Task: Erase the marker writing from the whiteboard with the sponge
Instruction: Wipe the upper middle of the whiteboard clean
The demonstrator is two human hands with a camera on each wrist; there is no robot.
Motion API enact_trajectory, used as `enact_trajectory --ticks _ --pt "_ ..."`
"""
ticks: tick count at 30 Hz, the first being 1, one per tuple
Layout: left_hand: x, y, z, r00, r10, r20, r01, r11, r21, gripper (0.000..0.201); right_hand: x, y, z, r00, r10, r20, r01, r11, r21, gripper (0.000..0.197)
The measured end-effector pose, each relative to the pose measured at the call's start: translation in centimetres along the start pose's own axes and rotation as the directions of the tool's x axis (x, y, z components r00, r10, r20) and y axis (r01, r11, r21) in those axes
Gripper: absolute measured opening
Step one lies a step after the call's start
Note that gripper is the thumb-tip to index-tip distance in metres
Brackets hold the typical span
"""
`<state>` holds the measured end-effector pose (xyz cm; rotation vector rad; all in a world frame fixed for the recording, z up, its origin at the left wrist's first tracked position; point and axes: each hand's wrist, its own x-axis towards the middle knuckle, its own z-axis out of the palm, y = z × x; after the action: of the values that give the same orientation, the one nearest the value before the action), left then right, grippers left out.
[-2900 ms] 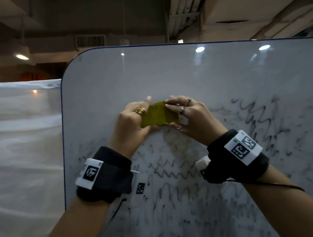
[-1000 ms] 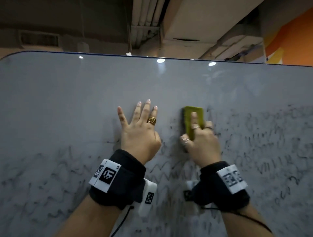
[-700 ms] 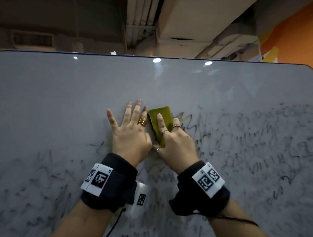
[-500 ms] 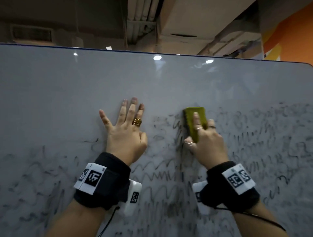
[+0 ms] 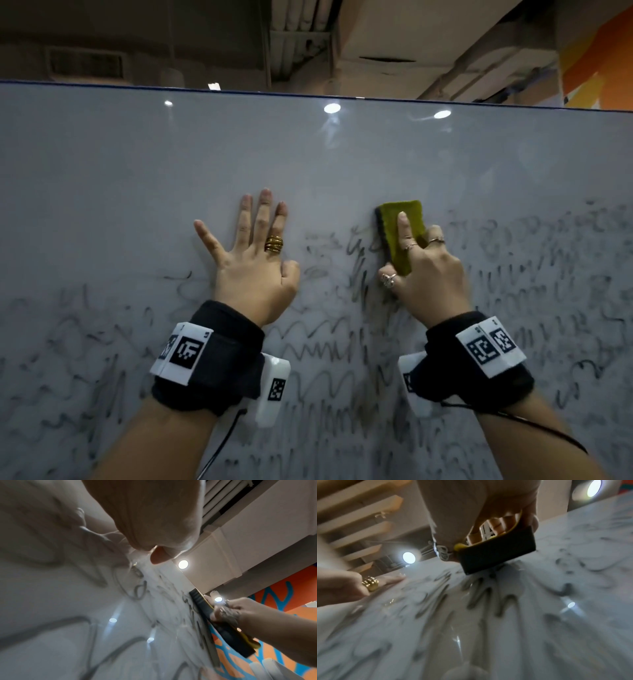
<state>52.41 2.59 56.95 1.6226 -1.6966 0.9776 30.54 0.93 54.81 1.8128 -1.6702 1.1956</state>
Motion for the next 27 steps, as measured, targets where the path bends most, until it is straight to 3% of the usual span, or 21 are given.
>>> enact_trajectory --ticks 4,7,10,14,16,22,24,27 --pt "0.1 0.3 0.0 1.0 -0.002 0.001 0.002 1.0 -0.006 0.083 1.6 -1.7 0.3 0.993 0.08 -0.089 -0.071 0.993 0.097 0.079" --pt "0.1 0.6 0.2 1.0 -0.011 -0.005 0.011 1.0 -0.008 0.084 1.4 -3.2 0.5 0.996 -0.005 -0.092 0.014 0.995 0.101 0.078" --pt "0.1 0.5 0.3 1.0 -0.012 -0.012 0.011 1.0 -0.021 0.08 0.5 -1.3 0.3 0.994 -0.072 -0.084 0.076 0.996 0.045 0.084" --pt "0.0 0.1 0.2 1.0 0.01 0.0 -0.011 0.998 -0.055 0.075 0.8 3.3 -0.5 0.979 0.162 -0.126 -0.154 0.986 0.071 0.079" --pt "-0.1 -0.3 -0.1 1.0 0.028 0.001 -0.028 1.0 -0.008 0.075 1.3 2.5 -0.9 0.969 0.203 -0.143 -0.19 0.976 0.104 0.075" --pt "0.3 -2.3 -1.4 0.99 0.138 0.002 -0.138 0.985 0.104 0.076 -1.9 -8.3 0.9 0.989 -0.122 -0.079 0.129 0.987 0.095 0.084" --pt "0.2 -2.7 -1.9 0.986 0.168 0.009 -0.169 0.981 0.098 0.079 -3.3 -9.9 1.5 0.992 -0.129 -0.006 0.129 0.988 0.081 0.081" --pt "0.0 -3.3 -2.3 0.98 0.198 0.017 -0.199 0.977 0.07 0.084 -4.1 -8.2 1.8 0.999 -0.035 -0.013 0.036 0.997 0.069 0.079"
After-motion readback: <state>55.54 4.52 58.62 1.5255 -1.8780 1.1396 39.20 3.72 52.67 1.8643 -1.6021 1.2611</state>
